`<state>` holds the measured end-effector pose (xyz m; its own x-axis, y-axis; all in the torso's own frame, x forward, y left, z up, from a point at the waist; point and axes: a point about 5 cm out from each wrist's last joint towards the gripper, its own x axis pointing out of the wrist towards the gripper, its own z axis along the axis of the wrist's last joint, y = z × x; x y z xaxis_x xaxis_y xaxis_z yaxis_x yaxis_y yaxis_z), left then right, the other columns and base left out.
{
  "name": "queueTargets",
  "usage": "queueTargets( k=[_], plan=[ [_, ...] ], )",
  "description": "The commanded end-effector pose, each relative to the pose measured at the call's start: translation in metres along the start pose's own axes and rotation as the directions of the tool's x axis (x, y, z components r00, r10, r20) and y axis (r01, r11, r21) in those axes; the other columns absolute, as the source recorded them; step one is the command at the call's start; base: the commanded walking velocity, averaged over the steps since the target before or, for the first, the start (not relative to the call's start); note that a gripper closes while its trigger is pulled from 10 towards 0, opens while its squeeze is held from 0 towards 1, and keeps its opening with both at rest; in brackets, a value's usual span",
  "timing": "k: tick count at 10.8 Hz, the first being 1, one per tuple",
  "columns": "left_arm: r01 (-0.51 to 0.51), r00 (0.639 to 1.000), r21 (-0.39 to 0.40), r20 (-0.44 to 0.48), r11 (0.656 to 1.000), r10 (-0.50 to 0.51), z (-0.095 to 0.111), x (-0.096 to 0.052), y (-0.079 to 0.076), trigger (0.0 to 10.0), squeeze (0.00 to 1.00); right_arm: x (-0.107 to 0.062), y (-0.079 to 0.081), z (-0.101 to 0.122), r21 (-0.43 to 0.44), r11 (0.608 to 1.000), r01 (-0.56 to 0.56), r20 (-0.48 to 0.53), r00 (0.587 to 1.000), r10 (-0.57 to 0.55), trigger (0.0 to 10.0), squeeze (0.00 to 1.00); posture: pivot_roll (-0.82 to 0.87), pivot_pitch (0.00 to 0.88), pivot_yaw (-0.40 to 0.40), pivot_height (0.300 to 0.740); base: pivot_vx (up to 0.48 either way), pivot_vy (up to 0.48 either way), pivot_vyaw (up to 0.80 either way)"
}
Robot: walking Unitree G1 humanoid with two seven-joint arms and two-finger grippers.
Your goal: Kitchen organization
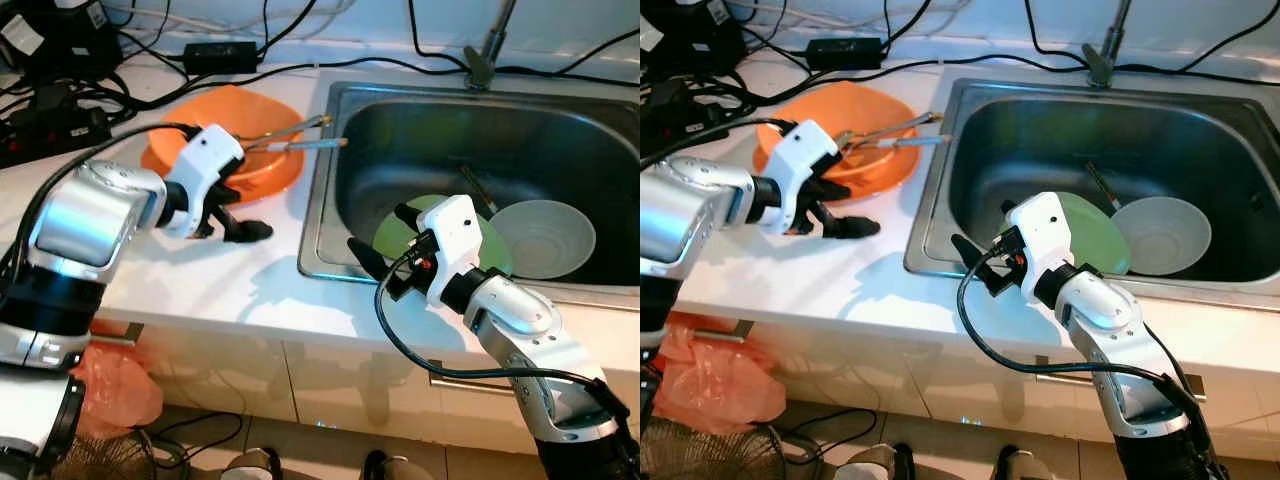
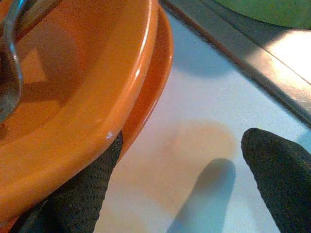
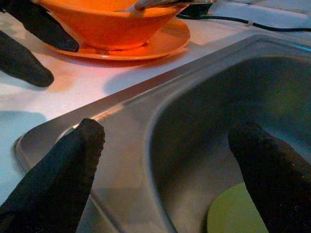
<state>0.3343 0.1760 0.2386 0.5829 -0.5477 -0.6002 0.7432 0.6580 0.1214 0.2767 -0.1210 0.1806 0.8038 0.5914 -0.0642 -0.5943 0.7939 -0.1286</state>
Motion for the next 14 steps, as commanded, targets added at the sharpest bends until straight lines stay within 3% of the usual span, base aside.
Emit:
queueTargets(
  k=[1, 7, 14],
  plan=[
    [0.105, 0.993, -0.034, -0.054, 0.994, -0.107, -0.013, 0.011, -0.013, 10.0, 0.00, 0.001, 0.002, 0.003, -0.008, 1.000, -0.009, 0.012, 1.000, 0.009, 10.0, 0.00, 0.10, 0.126, 0.033, 0.740, 0.000, 0.000, 0.00],
    [0.228, 0.973, 0.053, -0.058, 0.972, -0.225, -0.010, 0.006, -0.041, 10.0, 0.00, 0.002, 0.003, 0.002, -0.008, 1.000, -0.014, 0.009, 1.000, 0.014, 10.0, 0.00, 0.10, 0.128, 0.029, 0.740, 0.000, 0.000, 0.00],
    [0.260, 0.962, 0.095, -0.107, 0.961, -0.250, -0.016, -0.009, -0.055, 10.0, 0.00, 0.005, 0.002, 0.000, -0.004, 1.000, -0.018, 0.006, 1.000, 0.018, 10.0, 0.00, 0.12, 0.127, 0.019, 0.740, 0.000, 0.000, 0.00]
  ],
)
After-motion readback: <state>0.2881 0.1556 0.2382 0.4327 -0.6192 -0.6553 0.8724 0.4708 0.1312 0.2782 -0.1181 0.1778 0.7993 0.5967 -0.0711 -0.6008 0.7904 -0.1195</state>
